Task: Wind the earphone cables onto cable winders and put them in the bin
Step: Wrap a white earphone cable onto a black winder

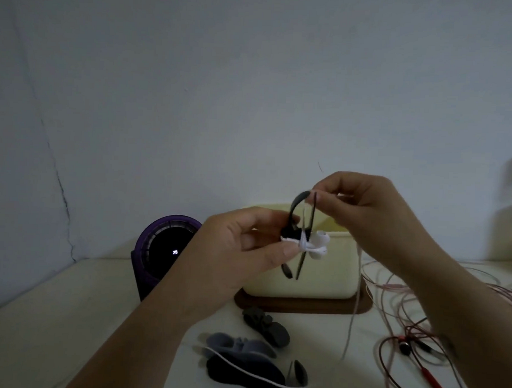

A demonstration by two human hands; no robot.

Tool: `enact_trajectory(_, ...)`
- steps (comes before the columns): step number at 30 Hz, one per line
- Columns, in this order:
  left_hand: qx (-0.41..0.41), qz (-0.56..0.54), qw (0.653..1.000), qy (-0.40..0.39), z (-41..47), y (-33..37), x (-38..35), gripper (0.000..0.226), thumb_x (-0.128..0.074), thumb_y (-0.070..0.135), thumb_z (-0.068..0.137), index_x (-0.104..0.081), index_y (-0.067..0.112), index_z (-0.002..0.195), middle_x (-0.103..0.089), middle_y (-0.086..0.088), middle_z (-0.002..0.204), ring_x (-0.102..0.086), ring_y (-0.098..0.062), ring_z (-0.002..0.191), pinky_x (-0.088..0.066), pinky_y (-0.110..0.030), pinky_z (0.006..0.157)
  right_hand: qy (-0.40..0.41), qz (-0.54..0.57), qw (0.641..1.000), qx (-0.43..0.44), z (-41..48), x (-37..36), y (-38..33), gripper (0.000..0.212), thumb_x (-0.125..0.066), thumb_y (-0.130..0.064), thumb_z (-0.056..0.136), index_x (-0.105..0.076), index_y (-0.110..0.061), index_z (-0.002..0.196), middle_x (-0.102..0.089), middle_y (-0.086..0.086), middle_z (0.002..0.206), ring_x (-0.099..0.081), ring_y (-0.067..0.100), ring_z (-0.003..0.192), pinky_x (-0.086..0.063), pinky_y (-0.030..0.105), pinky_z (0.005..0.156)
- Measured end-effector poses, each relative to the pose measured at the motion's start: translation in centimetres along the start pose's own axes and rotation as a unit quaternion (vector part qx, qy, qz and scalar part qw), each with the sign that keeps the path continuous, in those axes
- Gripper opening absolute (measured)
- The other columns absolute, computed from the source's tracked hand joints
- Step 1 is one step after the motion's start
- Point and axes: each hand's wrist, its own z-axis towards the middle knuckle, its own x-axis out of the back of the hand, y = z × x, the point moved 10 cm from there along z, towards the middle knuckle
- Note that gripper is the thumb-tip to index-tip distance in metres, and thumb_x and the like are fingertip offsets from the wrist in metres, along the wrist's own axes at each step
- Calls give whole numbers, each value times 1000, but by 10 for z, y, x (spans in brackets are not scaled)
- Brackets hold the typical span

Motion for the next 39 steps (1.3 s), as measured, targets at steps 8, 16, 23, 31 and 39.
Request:
enact_trajectory(8,68,-235,960,135,2,-28,31,46,-67,28,67,-70,19,112,-71,-4,114,-66,-13,108,-45,-31,98,-146,-73,986,-45,-17,-66,21,22,-52,-27,95,-69,-17,86,-56,-12,60,-49,0,51,-36,10,51)
enact_trajectory(16,107,-136,958,227,-4,-46,52,24,-69,29,63,-76,24,85,-75,6,85,-65,-2,79,-43,-19,69,-215,-215,952,-17,-26,-70,-1,25,-49,-31,96,-71,-22,102,-61,-11,71,-56,5,75,-41,13,66)
enact_trajectory(23,74,24,989,128,5,-39,28,33,-71,33,59,-67,22,89,-74,15,78,-68,2,75,-50,-13,68,-165,-253,953,20,-15,-32,-26,18,-52,-37,91,-65,-35,78,-59,-20,61,-51,-8,60,-38,7,59)
enact_trajectory(31,67,28,997,11,3,-32,-2,35,-71,29,62,-69,18,95,-75,5,87,-68,-2,78,-50,-12,72,-47,-168,983,57,-2,4,-24,17,-62,-49,73,-66,-32,70,-62,-17,63,-48,5,51,-38,14,50)
enact_trajectory(39,16,-58,998,-11,3,-11,-5,22,-81,18,68,-73,17,89,-75,4,88,-70,-5,85,-51,-13,75,-42,77,996,-34,-1,-7,15,23,-69,-47,77,-69,-25,69,-53,-13,55,-43,6,55,-36,21,59)
